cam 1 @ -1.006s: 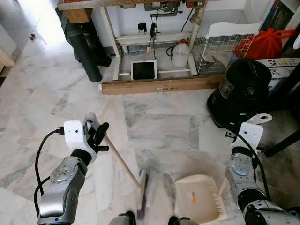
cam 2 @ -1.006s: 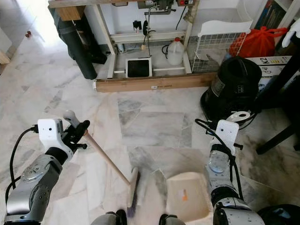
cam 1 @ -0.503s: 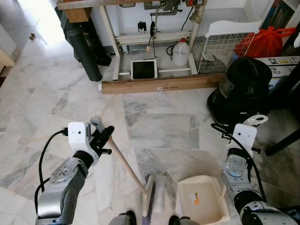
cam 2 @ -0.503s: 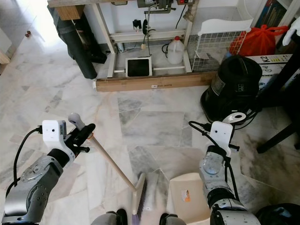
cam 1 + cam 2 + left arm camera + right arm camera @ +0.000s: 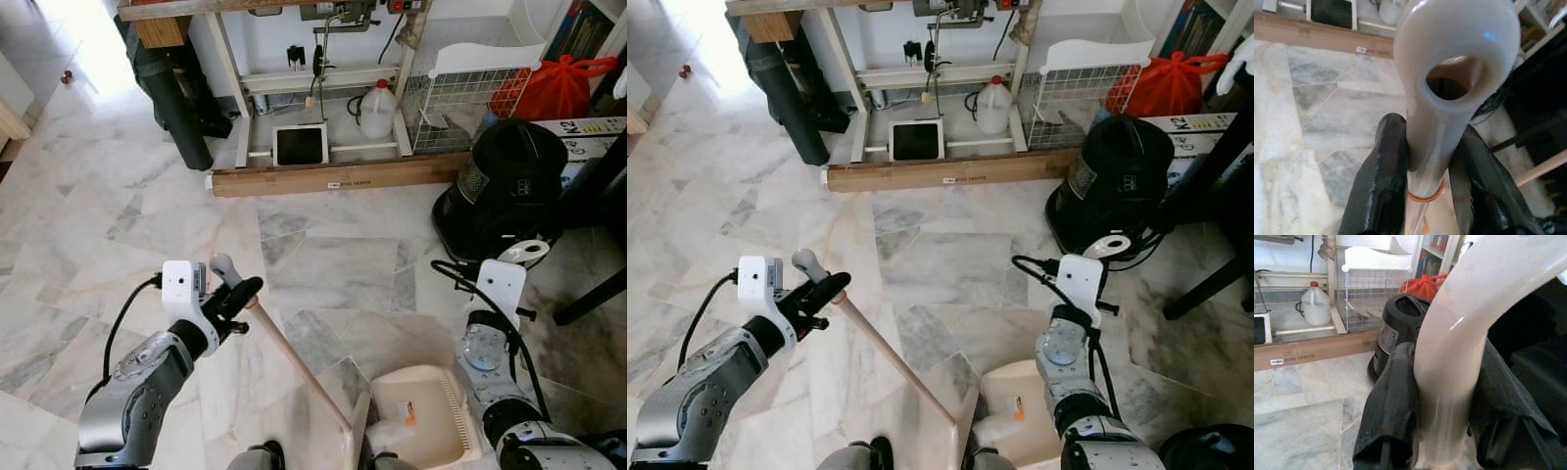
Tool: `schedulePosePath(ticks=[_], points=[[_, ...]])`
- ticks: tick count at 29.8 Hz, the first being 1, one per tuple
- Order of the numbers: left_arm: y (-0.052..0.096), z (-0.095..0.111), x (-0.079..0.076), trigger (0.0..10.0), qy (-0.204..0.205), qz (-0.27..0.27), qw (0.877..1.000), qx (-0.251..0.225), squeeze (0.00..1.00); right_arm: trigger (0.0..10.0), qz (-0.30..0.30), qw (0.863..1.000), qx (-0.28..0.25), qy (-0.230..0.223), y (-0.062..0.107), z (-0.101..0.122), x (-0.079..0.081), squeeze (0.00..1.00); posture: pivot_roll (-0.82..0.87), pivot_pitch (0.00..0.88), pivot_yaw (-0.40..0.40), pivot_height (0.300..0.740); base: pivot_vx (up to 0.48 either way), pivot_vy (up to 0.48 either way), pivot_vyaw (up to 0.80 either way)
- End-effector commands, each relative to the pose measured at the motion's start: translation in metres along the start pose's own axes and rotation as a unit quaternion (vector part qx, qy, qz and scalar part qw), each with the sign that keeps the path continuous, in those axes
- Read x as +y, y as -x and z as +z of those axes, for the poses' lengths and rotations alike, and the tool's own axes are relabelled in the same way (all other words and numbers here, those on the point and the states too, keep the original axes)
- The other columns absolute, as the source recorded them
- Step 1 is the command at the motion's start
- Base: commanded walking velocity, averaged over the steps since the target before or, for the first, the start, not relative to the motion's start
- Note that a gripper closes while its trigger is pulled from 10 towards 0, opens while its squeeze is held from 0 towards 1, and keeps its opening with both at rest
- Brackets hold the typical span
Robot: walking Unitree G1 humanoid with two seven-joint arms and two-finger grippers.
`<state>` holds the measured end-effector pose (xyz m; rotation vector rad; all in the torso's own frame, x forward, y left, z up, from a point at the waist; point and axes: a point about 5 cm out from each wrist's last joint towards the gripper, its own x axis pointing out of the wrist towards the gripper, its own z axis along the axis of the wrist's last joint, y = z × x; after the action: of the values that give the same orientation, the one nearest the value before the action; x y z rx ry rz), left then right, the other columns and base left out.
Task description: Sweep floor
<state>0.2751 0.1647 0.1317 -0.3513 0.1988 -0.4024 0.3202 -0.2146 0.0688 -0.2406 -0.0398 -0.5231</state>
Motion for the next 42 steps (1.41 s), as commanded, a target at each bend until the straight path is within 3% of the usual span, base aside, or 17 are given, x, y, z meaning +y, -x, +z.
schedulePosePath(ticks=[1, 4, 6, 11, 12, 17, 22, 30, 38, 42], points=[[-0.001, 0.003, -0.006, 10.0, 0.034, -0.022, 0.999, -0.008, 0.00, 10.0, 0.016, 0.999, 0.041, 0.013, 0.014, -0.017, 0.006, 0.00, 0.21, 0.198, 0.074, 0.740, 0.000, 0.000, 0.00], [-0.004, 0.007, -0.007, 10.0, 0.063, -0.022, 0.997, -0.025, 0.00, 10.0, 0.022, 0.999, 0.048, 0.005, 0.019, -0.019, 0.011, 0.00, 0.20, 0.191, 0.075, 0.740, 0.000, 0.000, 0.00], [-0.003, 0.016, 0.001, 10.0, 0.026, 0.010, 0.999, -0.045, 0.00, 10.0, 0.028, 0.998, 0.049, 0.003, 0.021, -0.020, 0.014, 0.00, 0.21, 0.189, 0.075, 0.740, 0.000, 0.000, 0.00], [0.001, 0.023, 0.006, 10.0, -0.008, 0.029, 0.999, -0.045, 0.00, 10.0, 0.030, 0.998, 0.053, 0.003, 0.022, -0.021, 0.015, 0.00, 0.21, 0.186, 0.076, 0.740, 0.000, 0.000, 0.00], [0.007, 0.027, 0.010, 10.0, -0.037, 0.036, 0.998, -0.032, 0.00, 10.0, 0.031, 0.998, 0.055, 0.003, 0.023, -0.022, 0.015, 0.00, 0.22, 0.183, 0.078, 0.740, 0.000, 0.000, 0.00], [0.016, 0.028, 0.016, 10.0, -0.077, 0.039, 0.996, -0.003, 0.00, 10.0, 0.032, 0.998, 0.056, 0.002, 0.023, -0.021, 0.016, 0.00, 0.22, 0.181, 0.080, 0.740, 0.000, 0.000, 0.00], [0.026, 0.022, 0.023, 10.0, -0.135, 0.018, 0.989, 0.060, 0.00, 10.0, 0.033, 0.998, 0.057, 0.001, 0.021, -0.020, 0.017, 0.00, 0.22, 0.173, 0.083, 0.740, 0.000, 0.000, 0.00], [0.030, 0.006, 0.016, 10.0, -0.117, -0.039, 0.985, 0.118, 0.00, 10.0, 0.031, 0.998, 0.056, 0.002, 0.019, -0.019, 0.016, 0.00, 0.22, 0.171, 0.085, 0.740, 0.000, 0.000, 0.00], [0.032, 0.006, 0.018, 10.0, -0.070, -0.064, 0.986, 0.138, 0.00, 10.0, 0.025, 0.998, 0.054, 0.003, 0.016, -0.018, 0.012, 0.00, 0.22, 0.170, 0.088, 0.740, 0.000, 0.000, 0.00], [0.035, 0.006, 0.011, 10.0, -0.054, -0.091, 0.984, 0.146, 0.00, 10.0, 0.023, 0.998, 0.054, 0.003, 0.015, -0.017, 0.012, 0.00, 0.21, 0.170, 0.088, 0.740, 0.000, 0.000, 0.00]])
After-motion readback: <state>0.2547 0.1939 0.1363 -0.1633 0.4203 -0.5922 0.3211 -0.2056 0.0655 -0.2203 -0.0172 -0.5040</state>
